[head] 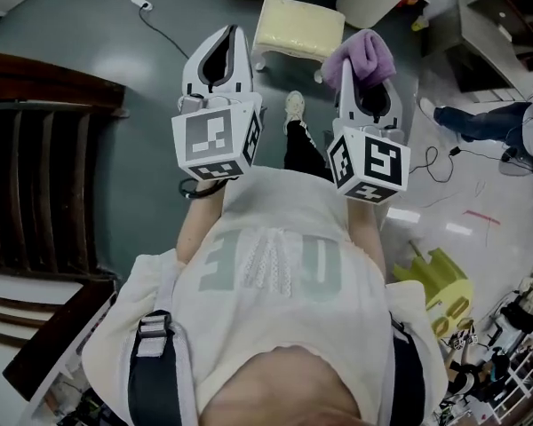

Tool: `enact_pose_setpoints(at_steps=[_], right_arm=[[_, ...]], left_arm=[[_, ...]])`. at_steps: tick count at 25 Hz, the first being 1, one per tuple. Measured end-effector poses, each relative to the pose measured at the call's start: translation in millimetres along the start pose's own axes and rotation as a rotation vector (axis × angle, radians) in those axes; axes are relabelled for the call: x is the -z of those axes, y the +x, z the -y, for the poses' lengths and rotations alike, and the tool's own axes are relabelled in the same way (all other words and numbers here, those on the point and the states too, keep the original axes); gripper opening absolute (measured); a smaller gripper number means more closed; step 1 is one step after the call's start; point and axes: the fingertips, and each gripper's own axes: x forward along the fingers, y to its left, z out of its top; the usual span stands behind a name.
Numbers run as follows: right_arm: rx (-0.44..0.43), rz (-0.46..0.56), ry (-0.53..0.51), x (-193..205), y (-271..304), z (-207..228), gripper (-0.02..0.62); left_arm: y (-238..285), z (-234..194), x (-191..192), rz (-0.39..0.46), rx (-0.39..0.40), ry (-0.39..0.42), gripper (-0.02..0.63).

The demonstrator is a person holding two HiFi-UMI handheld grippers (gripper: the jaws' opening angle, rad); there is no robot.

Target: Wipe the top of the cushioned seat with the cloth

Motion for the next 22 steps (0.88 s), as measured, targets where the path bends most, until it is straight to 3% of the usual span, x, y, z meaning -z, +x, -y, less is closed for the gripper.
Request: enact_pose_setpoints(at_steps=[6, 15, 22], right_arm=[[-0.024, -0.032, 0.002, -11, 69, 28, 0.095], [-0.076, -0.094, 0.022, -21, 194, 84, 0.095], [-0.129, -0.088, 0.010, -51, 273, 96, 0.095]], left_arm=[[66, -1, -10, -0.008, -0.016, -0.012, 0.006], [206, 3, -19, -0.024, 0.001, -0.012, 0.006], [285, -7, -31, -0.039, 0.005, 0.000, 0.006]])
